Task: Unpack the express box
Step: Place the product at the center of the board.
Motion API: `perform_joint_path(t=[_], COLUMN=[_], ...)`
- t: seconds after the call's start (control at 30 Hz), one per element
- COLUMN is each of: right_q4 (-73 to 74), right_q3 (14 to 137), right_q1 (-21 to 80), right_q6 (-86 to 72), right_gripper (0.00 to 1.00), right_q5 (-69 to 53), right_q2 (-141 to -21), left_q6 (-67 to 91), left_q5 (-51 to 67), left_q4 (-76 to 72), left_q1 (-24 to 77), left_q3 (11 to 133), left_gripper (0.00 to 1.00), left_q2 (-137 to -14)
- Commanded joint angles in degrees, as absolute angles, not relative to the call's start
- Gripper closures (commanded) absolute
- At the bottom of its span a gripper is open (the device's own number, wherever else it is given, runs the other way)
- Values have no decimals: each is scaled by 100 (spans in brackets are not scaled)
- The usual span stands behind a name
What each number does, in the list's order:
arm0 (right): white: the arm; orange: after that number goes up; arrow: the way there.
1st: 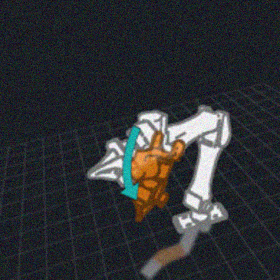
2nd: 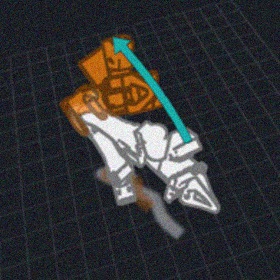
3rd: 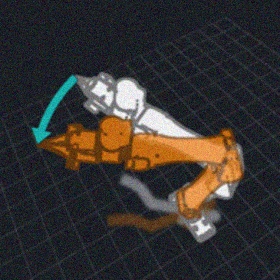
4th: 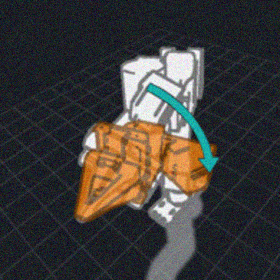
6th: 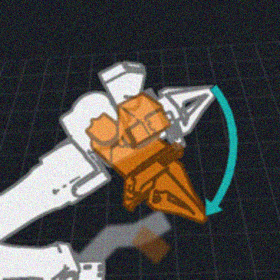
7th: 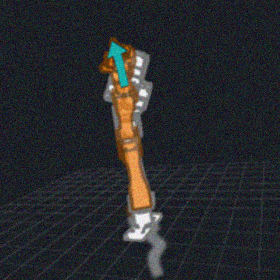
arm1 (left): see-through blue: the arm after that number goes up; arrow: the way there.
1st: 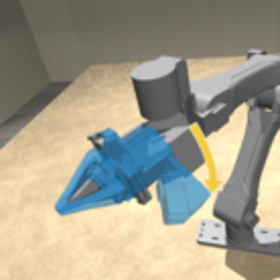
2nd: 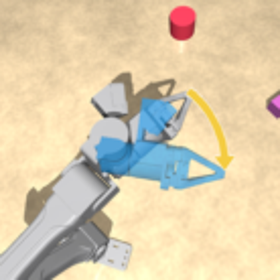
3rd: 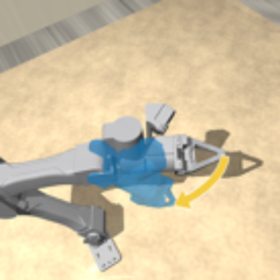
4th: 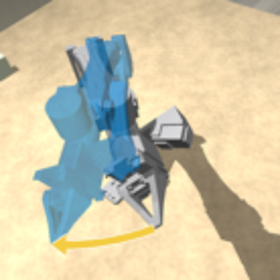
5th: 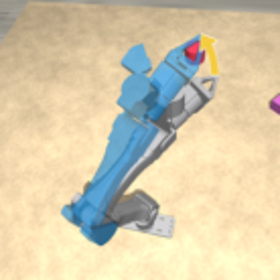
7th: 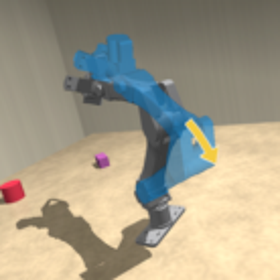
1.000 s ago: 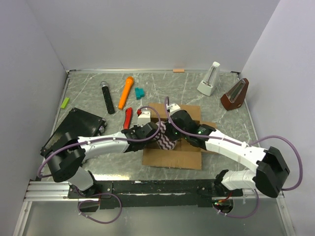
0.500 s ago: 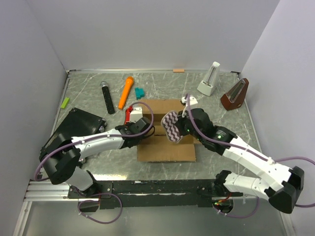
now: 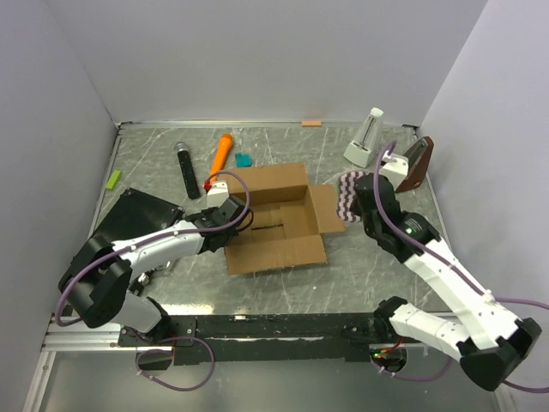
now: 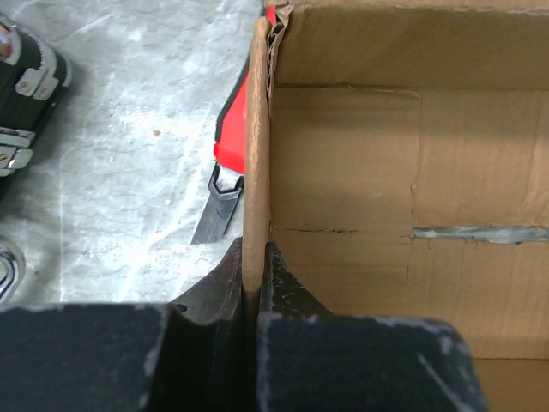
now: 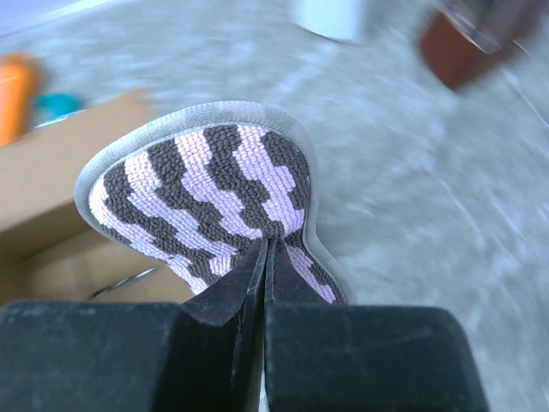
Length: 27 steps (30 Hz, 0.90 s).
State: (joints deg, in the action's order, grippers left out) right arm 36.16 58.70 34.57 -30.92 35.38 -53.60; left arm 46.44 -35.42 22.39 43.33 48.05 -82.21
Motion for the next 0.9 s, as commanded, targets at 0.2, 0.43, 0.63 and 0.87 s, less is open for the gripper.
perform_joint_path(t=[0.2,0.43,0.63,0.87], right_q4=[3938,3393,3243,3638], right_q3=[5063,4650,4658,5071], right_q1=[1979,1512,1389,1389], right_q6=[-4403,-4123,-3876,-3867], right_gripper=[100,100,48,16], right_q5=[3307,2418,2066,2100], right_q2=[-6292,-6899,-6953,-6443], left_q6=[4764,4641,4606,4579], left_q5=[-3542,-3331,-3234,-3252], left_q4=[2232,2162,2136,2135], left_q1=[4236,4245,4236,4245], left_q3=[4808,4851,4913,5071], left_gripper=[99,99,90,29], left_q2=[-7919,-7972,-8033,-7858])
